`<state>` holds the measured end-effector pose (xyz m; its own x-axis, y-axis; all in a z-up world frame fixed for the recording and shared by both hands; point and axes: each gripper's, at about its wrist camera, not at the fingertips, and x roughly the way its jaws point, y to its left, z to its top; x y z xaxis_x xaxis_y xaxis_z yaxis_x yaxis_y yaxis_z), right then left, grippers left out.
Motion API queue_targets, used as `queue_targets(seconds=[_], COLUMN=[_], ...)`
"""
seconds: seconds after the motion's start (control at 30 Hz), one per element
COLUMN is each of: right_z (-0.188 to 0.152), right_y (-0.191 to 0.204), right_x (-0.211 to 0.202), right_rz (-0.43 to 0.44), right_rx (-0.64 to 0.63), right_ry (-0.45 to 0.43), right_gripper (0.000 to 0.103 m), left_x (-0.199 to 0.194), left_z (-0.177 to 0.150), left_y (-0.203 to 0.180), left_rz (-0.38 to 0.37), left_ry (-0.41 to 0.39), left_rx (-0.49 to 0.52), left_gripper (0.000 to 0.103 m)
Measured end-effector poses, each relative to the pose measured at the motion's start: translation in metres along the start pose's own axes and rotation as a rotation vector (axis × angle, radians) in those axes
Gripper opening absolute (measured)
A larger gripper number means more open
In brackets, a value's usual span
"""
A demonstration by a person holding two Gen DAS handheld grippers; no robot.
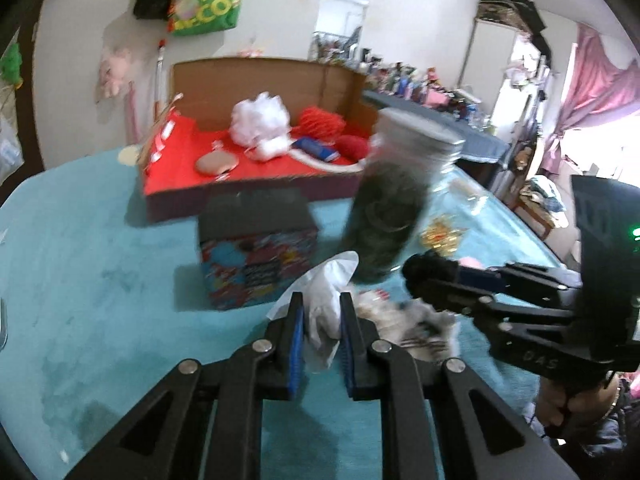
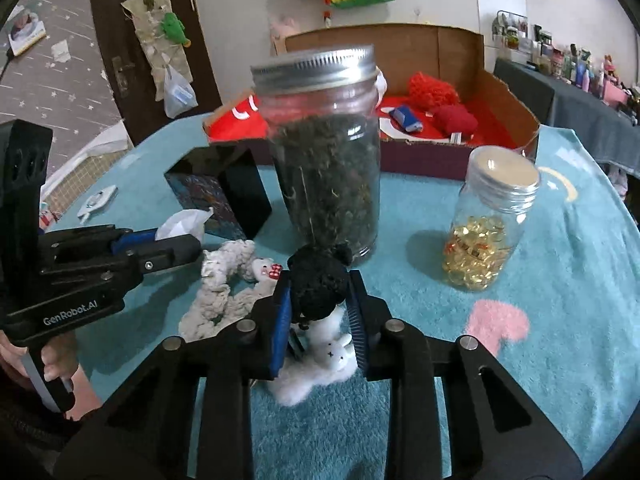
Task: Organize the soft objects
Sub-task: 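Grasp the white tissue with the left tool while the right tool grasps the black pom-pom, then carry the tissue and black pom-pom over the cardboard box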
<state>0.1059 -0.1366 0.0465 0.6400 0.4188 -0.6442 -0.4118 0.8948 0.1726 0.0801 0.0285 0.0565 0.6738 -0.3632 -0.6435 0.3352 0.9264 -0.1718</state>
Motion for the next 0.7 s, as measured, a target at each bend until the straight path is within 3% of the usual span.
queue_targets(seconds=[0.27,0.7], right_z=[0.001,0.000], right_y=[-0.012,-0.013], right_x=[-0.014,-0.015], right_rz=[0.022,0.042], right_rx=[0.032,0.039], right_ry=[-0.025,-0.025], right_gripper=[0.024,0.024], left_x=[0.010,0.015], left_z=[0.011,0.012], left_y=[-0.022,-0.026], left_rz=[-0.086,-0.093], left_ry=[0.007,0.022], left_rx=[0.036,0.033], left_gripper=[0.017,0.017])
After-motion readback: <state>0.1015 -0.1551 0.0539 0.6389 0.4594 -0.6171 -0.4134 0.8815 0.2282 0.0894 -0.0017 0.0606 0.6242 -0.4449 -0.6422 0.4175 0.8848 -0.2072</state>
